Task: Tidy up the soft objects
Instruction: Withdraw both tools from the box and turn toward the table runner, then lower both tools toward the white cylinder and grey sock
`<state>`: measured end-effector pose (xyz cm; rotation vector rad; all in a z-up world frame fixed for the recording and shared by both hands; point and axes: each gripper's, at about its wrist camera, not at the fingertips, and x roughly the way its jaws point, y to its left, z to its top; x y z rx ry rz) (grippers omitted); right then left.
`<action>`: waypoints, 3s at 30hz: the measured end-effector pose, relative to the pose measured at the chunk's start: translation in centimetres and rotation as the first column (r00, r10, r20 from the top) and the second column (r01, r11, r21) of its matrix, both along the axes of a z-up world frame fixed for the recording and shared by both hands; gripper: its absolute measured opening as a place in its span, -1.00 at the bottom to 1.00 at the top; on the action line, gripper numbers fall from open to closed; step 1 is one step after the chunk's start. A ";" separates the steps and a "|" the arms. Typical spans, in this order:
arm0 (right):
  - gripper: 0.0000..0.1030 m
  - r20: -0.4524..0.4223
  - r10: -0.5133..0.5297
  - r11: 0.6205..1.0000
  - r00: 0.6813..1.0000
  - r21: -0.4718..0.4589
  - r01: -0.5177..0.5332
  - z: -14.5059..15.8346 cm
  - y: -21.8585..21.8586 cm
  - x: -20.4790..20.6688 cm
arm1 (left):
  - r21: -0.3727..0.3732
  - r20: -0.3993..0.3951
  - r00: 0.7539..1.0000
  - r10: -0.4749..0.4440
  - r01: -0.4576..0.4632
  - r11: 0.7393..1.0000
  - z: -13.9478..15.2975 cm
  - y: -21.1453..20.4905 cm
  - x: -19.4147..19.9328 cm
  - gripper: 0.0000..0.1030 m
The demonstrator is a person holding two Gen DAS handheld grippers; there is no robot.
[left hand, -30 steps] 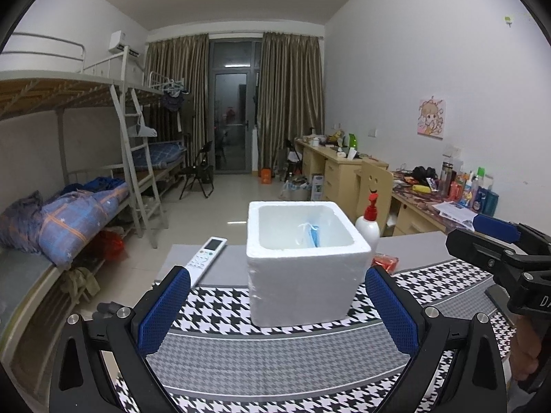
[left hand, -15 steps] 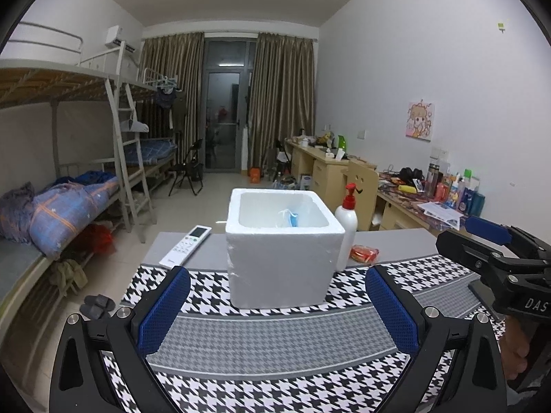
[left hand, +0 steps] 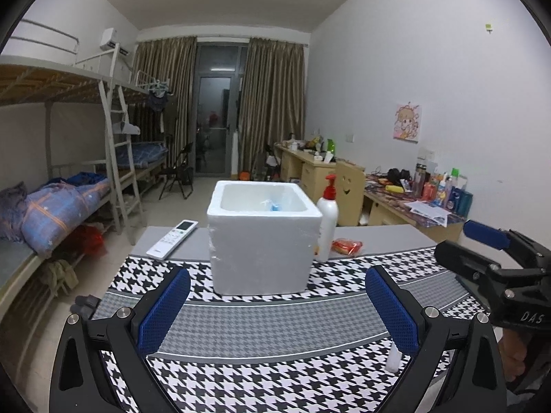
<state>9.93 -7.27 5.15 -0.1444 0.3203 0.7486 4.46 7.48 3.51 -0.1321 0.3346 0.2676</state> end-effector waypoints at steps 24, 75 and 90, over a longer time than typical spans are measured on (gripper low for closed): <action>0.80 -0.037 -0.061 0.998 0.997 0.017 0.062 -3.0 -3.8 -1.1 | 0.014 -0.001 0.995 -0.095 0.095 0.995 -2.9 -3.2 -0.3 0.98; 0.80 -0.155 -0.349 0.936 0.924 -0.016 0.350 -6.5 -12.0 0.3 | -0.073 -0.139 0.914 -0.381 0.374 0.924 -6.7 -9.2 6.2 0.98; 0.80 -0.195 -0.368 0.929 0.909 -0.045 0.367 -7.9 -12.5 0.6 | -0.092 -0.185 0.897 -0.402 0.391 0.916 -8.1 -10.1 7.2 0.98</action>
